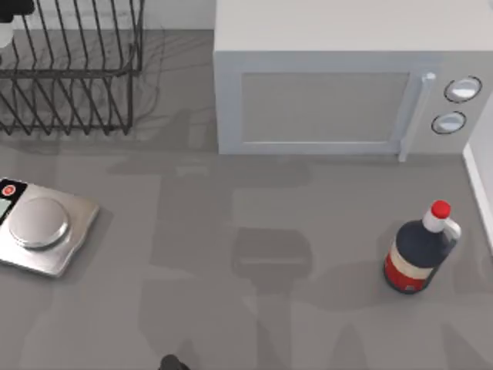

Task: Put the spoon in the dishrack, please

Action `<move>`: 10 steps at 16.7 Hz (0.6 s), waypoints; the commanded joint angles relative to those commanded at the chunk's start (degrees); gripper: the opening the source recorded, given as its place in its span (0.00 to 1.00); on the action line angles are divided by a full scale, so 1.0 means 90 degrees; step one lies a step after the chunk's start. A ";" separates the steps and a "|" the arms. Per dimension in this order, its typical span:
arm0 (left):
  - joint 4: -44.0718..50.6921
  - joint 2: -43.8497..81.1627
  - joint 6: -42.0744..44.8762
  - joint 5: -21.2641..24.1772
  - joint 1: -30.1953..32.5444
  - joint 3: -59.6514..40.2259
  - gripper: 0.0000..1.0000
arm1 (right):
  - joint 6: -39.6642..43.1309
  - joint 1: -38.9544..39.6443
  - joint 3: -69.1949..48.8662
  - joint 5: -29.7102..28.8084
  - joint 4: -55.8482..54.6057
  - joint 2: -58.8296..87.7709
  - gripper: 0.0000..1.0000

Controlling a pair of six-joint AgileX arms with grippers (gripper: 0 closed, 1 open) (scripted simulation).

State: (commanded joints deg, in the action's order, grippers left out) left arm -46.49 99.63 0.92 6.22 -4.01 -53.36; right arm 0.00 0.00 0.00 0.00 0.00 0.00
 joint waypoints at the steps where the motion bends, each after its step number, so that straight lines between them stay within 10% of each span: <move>1: -0.0095 0.0084 -0.0002 -0.0014 0.0016 0.0037 0.00 | 0.0000 0.0000 0.0000 0.0000 0.0000 0.0000 1.00; 5: -0.0121 0.0106 -0.0002 -0.0018 0.0020 0.0048 0.00 | 0.0000 0.0000 0.0000 0.0000 0.0000 0.0000 1.00; 10: -0.0121 0.0106 -0.0002 -0.0018 0.0020 0.0048 0.38 | 0.0000 0.0000 0.0000 0.0000 0.0000 0.0000 1.00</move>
State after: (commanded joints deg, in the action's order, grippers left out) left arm -47.58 100.58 0.90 6.05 -3.82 -52.93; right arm 0.00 0.00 0.00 0.00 0.00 0.00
